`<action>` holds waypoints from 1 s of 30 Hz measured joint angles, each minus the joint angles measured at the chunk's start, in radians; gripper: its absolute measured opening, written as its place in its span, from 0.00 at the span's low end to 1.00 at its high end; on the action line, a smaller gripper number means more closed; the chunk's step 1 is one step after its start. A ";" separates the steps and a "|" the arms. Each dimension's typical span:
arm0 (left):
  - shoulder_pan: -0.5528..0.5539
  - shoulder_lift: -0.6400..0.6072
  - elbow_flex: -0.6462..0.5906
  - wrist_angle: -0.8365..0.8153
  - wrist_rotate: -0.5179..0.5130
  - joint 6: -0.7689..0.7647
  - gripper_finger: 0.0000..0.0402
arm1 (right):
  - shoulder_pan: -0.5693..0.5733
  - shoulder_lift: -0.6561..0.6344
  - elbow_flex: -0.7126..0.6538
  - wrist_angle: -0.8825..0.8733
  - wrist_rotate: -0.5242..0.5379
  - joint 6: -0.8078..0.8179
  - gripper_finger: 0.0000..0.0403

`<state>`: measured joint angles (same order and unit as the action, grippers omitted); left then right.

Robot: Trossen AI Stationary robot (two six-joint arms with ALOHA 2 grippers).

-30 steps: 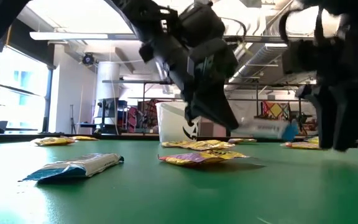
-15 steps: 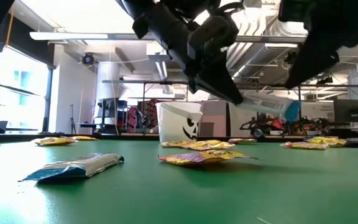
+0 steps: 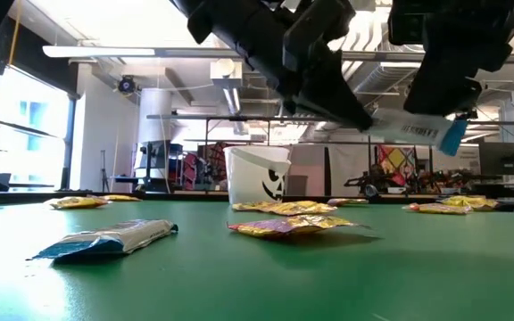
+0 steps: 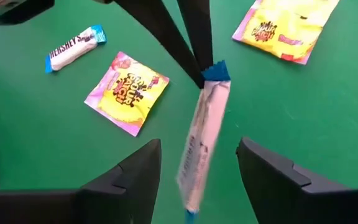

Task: Sort candy by brand, put in halloween buckets
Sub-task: Put the white candy into the black bucket

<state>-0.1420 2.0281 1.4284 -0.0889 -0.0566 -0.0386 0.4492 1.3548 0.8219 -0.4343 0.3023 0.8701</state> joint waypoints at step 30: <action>-0.029 -0.033 0.000 0.054 -0.012 0.044 0.27 | 0.033 -0.050 0.061 -0.122 -0.079 0.015 0.03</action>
<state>-0.1715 1.9947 1.4288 -0.0351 -0.0688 0.0050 0.4826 1.3046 0.8826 -0.5565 0.2230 0.8849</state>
